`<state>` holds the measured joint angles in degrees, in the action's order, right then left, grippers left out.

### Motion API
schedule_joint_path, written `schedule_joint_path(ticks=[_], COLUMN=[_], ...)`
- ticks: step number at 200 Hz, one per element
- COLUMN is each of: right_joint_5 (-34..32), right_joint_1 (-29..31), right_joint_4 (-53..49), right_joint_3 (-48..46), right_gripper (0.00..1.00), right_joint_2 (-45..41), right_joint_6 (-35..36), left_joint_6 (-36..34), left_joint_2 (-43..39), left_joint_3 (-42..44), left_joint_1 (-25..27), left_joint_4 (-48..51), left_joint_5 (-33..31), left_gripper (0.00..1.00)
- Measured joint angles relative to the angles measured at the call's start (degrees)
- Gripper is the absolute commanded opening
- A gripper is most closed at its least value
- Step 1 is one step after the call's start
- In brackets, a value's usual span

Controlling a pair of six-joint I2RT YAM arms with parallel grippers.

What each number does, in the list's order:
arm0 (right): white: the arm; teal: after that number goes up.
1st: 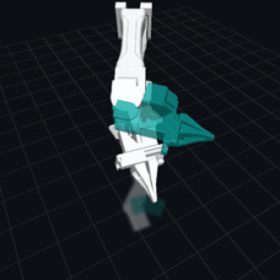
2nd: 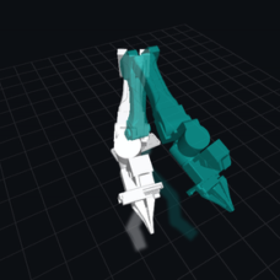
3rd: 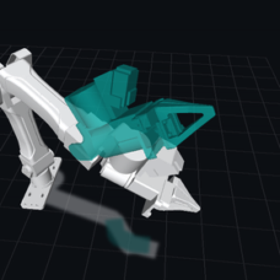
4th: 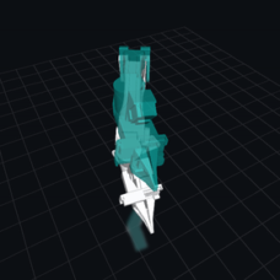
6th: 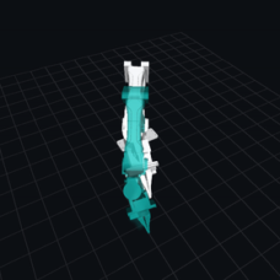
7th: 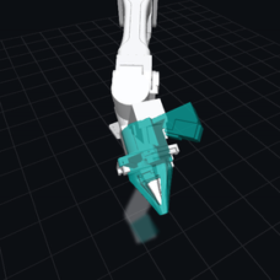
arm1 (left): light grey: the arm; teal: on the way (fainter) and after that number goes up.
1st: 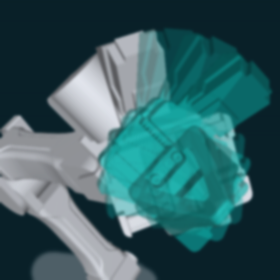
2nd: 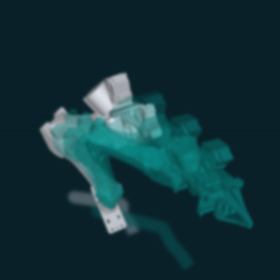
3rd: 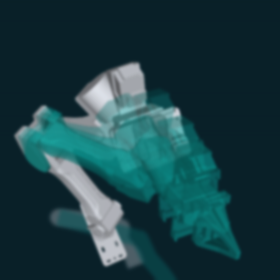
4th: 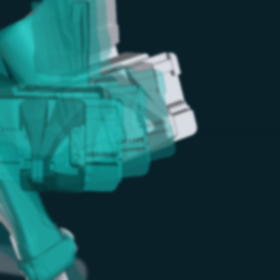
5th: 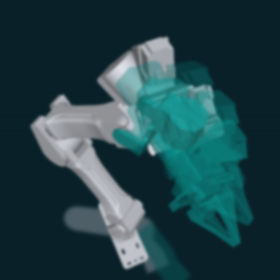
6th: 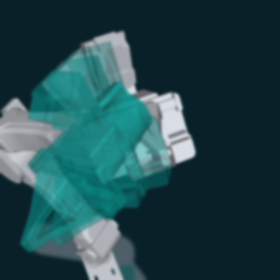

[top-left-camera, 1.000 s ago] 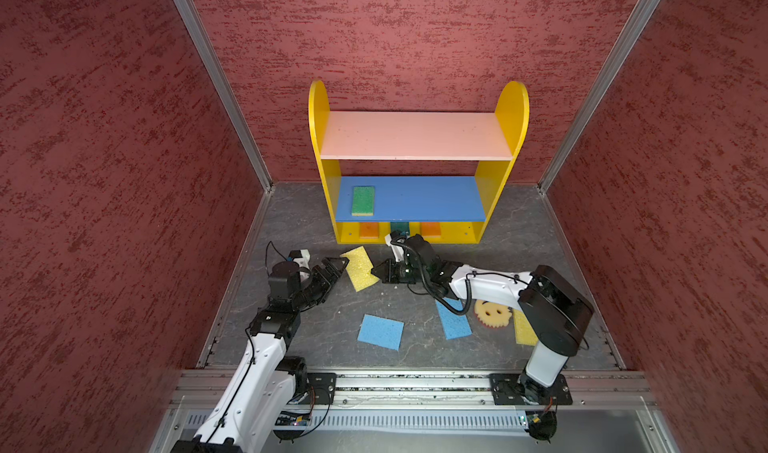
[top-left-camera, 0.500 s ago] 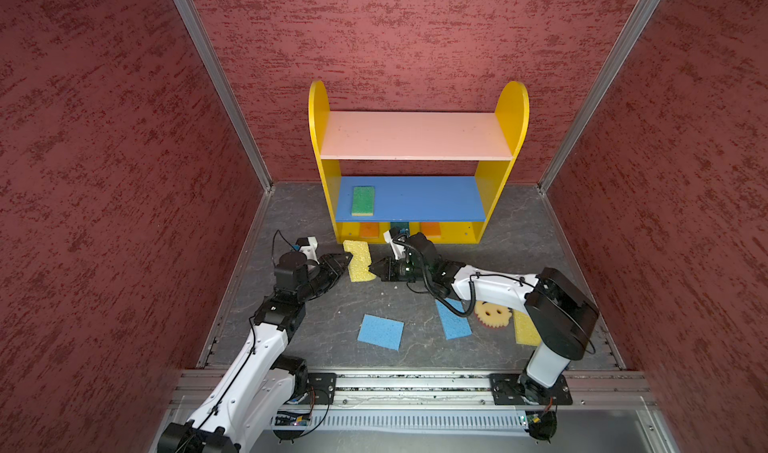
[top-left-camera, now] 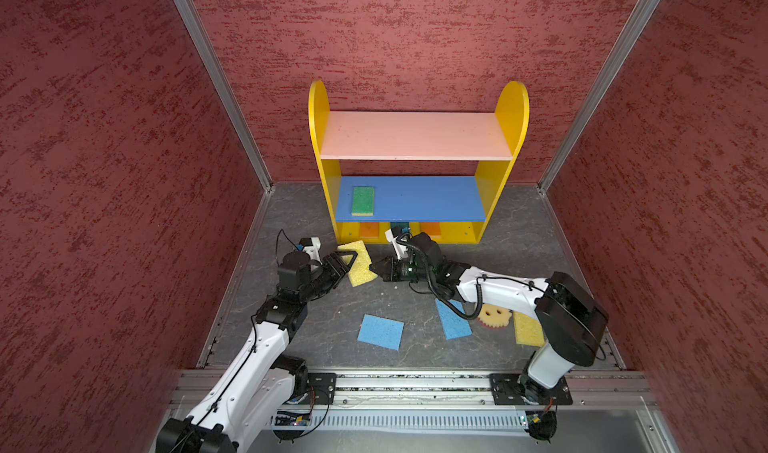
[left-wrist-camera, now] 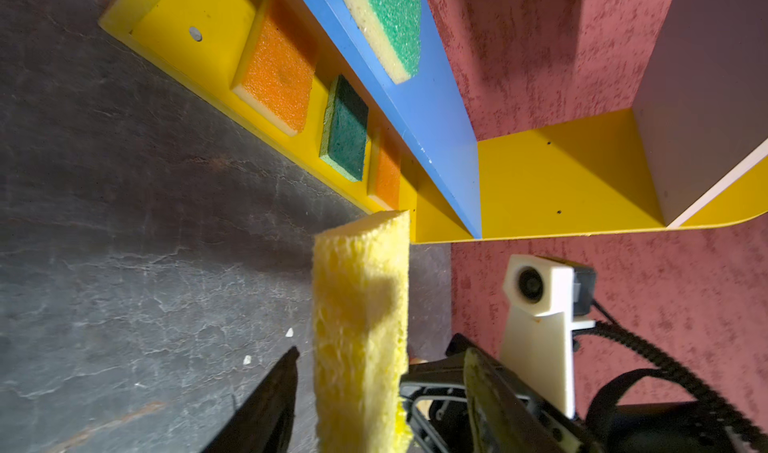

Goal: Place and organize the cleaning sponges onto the shelf
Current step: 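Grasp the upright yellow sponge with the right gripper while the left gripper steadies it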

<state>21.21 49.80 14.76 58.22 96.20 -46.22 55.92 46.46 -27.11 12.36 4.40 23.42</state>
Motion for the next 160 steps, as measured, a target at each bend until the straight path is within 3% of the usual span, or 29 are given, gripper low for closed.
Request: schedule_joint_path(ticks=[57,79,99,114,160], right_joint_5=[1.2,1.7,1.6,1.2,0.8], right_joint_1=[0.0,0.0,0.0,0.0,0.1], right_joint_4=[1.0,2.4,3.4,3.7,7.0], right_joint_3=[0.0,-0.3,-0.6,-1.0,-3.5], right_gripper=[0.00,0.03,0.33,0.44,0.49], right_joint_2=[-0.1,-0.1,-0.1,-0.2,-0.3], right_joint_6=[-0.1,-0.7,-1.4,-1.7,-5.0], left_joint_6=[-0.6,-1.1,-1.4,-1.4,-1.4], left_joint_2=[0.9,0.9,1.0,1.2,0.8], left_joint_3=[-0.6,-1.6,-2.3,-2.4,-2.4], left_joint_1=[0.6,0.7,0.8,0.9,0.9], left_joint_4=[1.2,1.4,1.6,1.6,1.8], left_joint_5=[-0.2,-0.1,-0.2,-0.2,-0.3], left_gripper=[0.16,0.10,0.09,0.09,0.10])
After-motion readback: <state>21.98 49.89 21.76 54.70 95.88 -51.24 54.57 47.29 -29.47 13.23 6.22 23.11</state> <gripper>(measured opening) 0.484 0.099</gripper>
